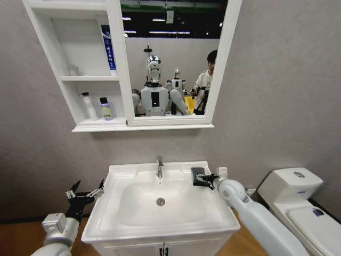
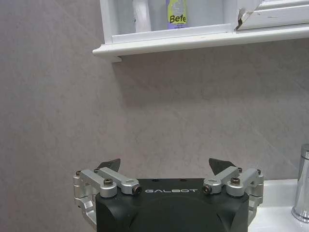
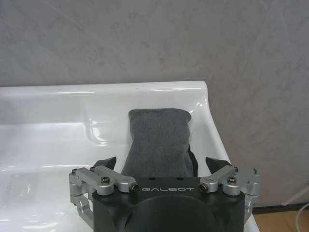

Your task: Move facial cleanser and shampoo from washbasin to cabinet, then wipe washbasin with towel.

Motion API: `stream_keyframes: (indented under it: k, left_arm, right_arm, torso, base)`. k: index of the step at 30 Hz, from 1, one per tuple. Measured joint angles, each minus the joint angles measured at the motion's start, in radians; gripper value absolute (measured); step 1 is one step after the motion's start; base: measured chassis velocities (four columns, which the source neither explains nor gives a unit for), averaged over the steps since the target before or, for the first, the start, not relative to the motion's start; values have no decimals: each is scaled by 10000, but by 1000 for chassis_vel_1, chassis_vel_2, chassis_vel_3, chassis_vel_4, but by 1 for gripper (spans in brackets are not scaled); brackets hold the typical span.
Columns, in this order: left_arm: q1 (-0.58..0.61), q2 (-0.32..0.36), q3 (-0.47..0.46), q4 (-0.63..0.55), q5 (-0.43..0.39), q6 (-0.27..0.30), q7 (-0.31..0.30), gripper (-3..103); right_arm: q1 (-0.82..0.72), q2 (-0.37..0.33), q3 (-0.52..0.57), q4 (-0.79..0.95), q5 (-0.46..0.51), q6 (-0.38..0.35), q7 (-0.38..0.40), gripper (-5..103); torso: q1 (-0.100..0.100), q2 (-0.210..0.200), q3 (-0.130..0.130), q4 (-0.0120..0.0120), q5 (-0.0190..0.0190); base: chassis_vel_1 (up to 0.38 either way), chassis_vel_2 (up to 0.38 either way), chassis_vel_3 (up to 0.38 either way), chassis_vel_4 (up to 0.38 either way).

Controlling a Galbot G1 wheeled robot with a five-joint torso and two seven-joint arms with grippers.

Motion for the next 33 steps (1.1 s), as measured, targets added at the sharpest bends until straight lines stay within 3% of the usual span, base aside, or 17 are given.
stream_keyframes:
  k: [5,10,24,33]
  left_arm:
    - [0,0,0,0,0,0,0,100]
    - [0,0,0,0,0,0,0,100]
    - [-1,0,0,0,0,0,0,100]
    - [-1,0,0,1,0,0,0,100]
  right_arm:
    - [755,124,-511,-812,2,-69,228,100]
    - [1480,278,-920,-1750,-27,195,-32,100]
    - [2191,848,-1555,-3093,-438,616,-637,100]
    - [2446,1148,-1979,-3423,-503,662,-549,100]
  torso:
    - [0,0,-1,1,-2]
    - [0,0,-1,0,-2]
    - [0,1,-1,1,-2]
    - [-1,1,-1,2,-2]
  base:
    - [0,0,0,0]
    - [0,0,0,0]
    - [0,0,0,0]
    - [0,0,0,0]
